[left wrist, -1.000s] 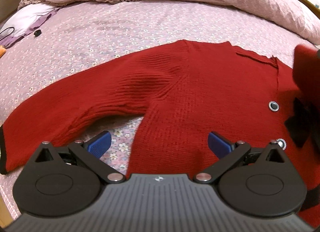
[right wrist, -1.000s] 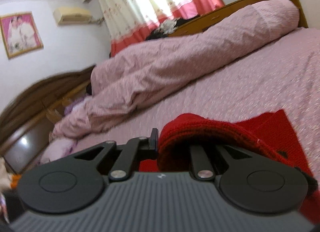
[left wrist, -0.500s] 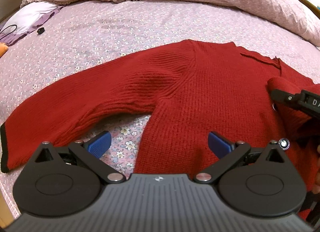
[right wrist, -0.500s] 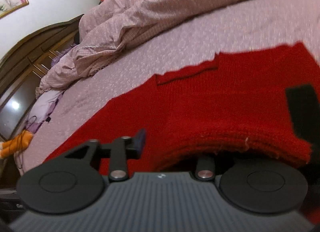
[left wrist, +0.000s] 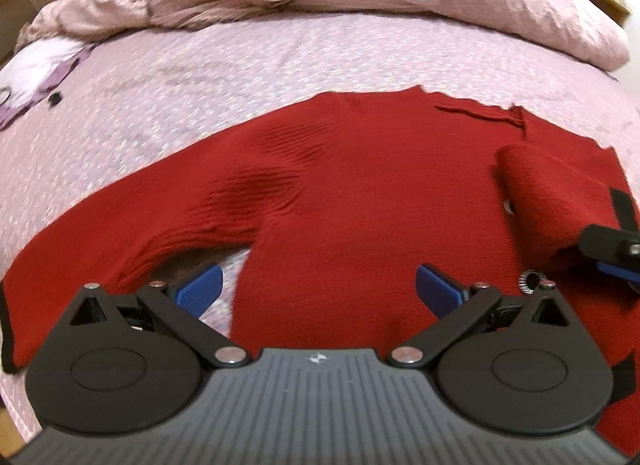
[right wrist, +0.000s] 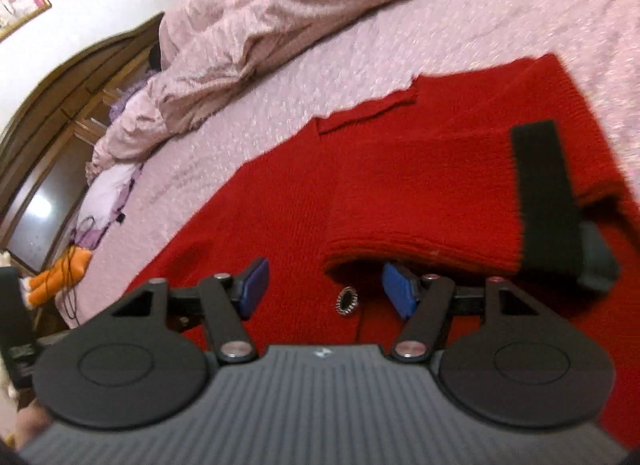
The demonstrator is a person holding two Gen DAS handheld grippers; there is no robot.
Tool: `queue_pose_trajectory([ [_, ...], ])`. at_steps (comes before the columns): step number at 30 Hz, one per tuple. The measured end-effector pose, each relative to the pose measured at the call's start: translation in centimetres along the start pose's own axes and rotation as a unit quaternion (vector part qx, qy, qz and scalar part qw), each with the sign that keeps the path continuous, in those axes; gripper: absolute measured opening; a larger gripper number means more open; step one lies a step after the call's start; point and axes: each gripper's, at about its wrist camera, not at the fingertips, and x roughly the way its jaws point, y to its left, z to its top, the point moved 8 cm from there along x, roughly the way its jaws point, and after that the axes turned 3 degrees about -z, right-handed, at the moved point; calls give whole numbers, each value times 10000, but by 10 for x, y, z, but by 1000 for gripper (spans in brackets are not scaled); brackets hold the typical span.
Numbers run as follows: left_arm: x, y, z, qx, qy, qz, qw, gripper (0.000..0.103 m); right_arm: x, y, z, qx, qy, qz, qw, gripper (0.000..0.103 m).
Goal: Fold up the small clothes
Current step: 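Grasp the black cuff of the folded sleeve with the left tool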
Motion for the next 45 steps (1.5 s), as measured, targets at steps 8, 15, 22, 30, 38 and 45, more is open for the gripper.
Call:
queue_pose_trajectory([
  [8, -2, -54, 16, 656, -127, -281, 9974, 103, -42, -36, 17, -2, -488, -521, 9974, 66],
  [15, 0, -101, 20, 1269, -166, -465, 9907, 103, -57, -81, 23, 219, -671, -1014, 9923, 66],
  [22, 6, -149, 10, 1819, -100, -708, 9807, 103, -67, -113, 25, 406, -830, -1234, 9880, 66],
  [30, 14, -196, 5, 2459, -152, -837, 9656, 103, -72, -131, 22, 522, -844, -1261, 9870, 66],
  [38, 23, -242, -1, 3274, -443, -882, 9397, 103, -74, -152, 23, 772, -899, -1317, 9842, 66],
  [45, 28, -262, -3, 3454, -709, -908, 9314, 94, -74, -160, 22, 847, -921, -1271, 9840, 66],
])
